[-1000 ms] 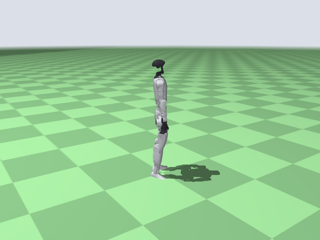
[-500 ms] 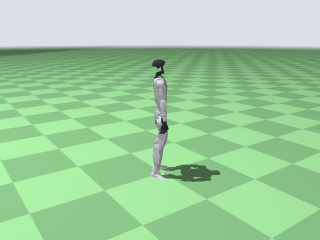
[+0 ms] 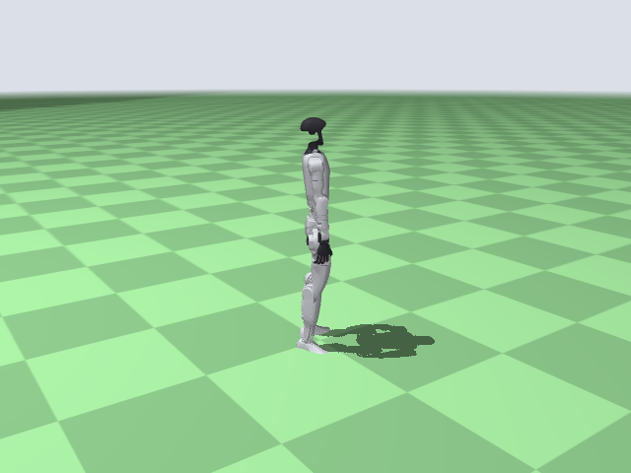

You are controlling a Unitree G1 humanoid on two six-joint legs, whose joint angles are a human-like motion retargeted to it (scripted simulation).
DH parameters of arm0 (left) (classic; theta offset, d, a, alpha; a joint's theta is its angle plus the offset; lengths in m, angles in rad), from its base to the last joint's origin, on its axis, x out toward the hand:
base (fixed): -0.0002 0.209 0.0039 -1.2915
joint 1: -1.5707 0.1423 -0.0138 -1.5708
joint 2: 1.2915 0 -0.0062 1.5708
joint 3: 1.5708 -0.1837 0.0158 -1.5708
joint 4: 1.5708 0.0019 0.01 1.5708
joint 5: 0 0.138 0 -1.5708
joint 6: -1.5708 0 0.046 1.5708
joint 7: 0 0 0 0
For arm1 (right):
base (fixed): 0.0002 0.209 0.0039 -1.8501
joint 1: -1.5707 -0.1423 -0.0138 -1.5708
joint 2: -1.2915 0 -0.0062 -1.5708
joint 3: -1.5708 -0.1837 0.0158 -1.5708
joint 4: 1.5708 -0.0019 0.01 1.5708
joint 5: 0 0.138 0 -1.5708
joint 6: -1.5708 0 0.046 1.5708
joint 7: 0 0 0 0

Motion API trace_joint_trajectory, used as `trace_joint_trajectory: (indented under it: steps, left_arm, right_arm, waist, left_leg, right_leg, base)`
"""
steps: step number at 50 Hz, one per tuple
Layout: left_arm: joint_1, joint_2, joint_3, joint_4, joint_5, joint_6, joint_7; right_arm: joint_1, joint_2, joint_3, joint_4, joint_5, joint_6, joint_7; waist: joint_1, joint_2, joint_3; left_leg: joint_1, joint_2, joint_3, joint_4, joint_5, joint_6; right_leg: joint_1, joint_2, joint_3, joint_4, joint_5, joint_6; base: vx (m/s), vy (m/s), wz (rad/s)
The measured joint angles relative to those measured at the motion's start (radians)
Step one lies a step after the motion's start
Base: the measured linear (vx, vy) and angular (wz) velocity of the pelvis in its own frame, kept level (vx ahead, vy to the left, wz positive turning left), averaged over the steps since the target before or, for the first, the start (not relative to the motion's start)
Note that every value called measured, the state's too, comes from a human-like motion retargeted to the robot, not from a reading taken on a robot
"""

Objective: In place motions

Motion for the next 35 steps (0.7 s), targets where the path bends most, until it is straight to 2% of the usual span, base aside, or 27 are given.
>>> trace_joint_trajectory:
  steps: [35]
  left_arm:
    - [-0.001, 0.000, -0.001, 0.000, -0.005, 0.001, 0.000]
  right_arm:
    - [-0.001, 0.000, 0.001, 0.000, -0.005, -0.001, 0.001]
  waist:
    - [-0.003, -0.001, -0.001]
  left_leg:
    - [0.003, 0.002, 0.006, -0.001, 0.000, 0.001]
  right_leg:
    - [-0.001, 0.001, 0.004, 0.001, 0.002, -0.001]
  base:
    - [0.00, 0.00, 0.00]
